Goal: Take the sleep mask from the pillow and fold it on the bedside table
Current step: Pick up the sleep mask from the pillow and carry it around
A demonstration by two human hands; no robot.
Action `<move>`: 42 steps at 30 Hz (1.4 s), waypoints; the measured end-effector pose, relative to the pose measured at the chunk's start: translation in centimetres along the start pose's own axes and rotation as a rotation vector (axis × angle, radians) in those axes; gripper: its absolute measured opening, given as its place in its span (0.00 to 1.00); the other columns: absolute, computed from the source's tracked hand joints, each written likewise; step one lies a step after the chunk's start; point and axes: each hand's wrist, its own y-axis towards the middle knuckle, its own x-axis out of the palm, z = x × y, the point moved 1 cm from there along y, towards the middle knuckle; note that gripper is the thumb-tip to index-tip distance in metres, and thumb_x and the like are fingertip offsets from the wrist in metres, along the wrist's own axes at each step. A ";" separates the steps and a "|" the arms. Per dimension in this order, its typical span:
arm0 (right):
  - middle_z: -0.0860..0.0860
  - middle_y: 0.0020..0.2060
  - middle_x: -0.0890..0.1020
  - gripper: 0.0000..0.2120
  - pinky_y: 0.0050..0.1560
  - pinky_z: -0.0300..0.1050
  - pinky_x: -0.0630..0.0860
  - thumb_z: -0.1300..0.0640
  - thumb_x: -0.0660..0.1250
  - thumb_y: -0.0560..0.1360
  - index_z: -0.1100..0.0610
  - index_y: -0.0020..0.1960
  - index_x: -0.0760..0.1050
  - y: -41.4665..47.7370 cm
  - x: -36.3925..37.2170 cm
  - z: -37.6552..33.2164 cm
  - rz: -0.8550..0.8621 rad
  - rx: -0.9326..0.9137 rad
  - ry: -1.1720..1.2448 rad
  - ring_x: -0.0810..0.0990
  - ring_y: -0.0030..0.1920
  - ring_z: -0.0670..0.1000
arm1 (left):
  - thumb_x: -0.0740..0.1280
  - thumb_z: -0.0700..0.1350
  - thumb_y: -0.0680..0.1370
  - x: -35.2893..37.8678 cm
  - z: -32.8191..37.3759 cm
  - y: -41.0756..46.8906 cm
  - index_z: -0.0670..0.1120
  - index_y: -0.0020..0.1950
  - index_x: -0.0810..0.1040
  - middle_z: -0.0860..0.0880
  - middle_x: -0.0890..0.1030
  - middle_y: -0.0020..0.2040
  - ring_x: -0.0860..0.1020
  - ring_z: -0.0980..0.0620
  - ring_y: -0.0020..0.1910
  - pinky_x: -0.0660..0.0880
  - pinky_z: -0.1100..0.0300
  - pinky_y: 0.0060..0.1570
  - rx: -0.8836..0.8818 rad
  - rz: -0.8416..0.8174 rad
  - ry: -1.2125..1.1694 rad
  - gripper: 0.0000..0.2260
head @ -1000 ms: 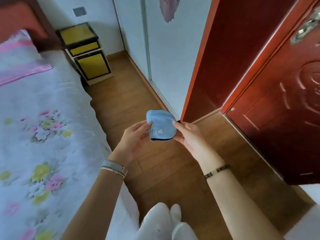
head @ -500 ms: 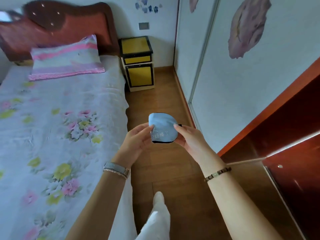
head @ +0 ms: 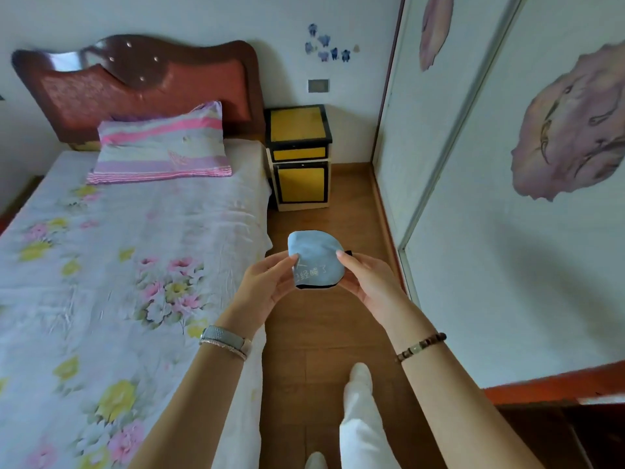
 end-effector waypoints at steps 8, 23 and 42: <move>0.54 0.49 0.86 0.14 0.47 0.41 0.83 0.55 0.72 0.75 0.62 0.57 0.81 13.8 -1.1 -7.4 -0.034 0.015 -0.022 0.87 0.45 0.47 | 0.70 0.45 0.76 2.8 4.2 14.0 0.45 0.49 0.86 0.45 0.87 0.48 0.86 0.49 0.47 0.81 0.62 0.42 0.022 0.048 -0.038 0.07; 0.56 0.53 0.83 0.17 0.50 0.43 0.83 0.56 0.72 0.75 0.63 0.60 0.77 35.7 0.8 -20.0 -0.062 0.027 -0.144 0.84 0.52 0.52 | 0.69 0.42 0.77 4.6 12.6 35.0 0.45 0.50 0.84 0.47 0.88 0.47 0.86 0.49 0.49 0.81 0.62 0.43 0.052 0.192 -0.101 0.05; 0.58 0.54 0.85 0.07 0.51 0.45 0.83 0.60 0.71 0.76 0.60 0.53 0.79 64.5 11.8 -29.7 -0.042 0.078 -0.172 0.86 0.53 0.53 | 0.67 0.41 0.79 -3.5 25.0 63.3 0.38 0.63 0.78 0.42 0.84 0.55 0.85 0.50 0.51 0.81 0.61 0.49 0.006 0.236 -0.028 0.14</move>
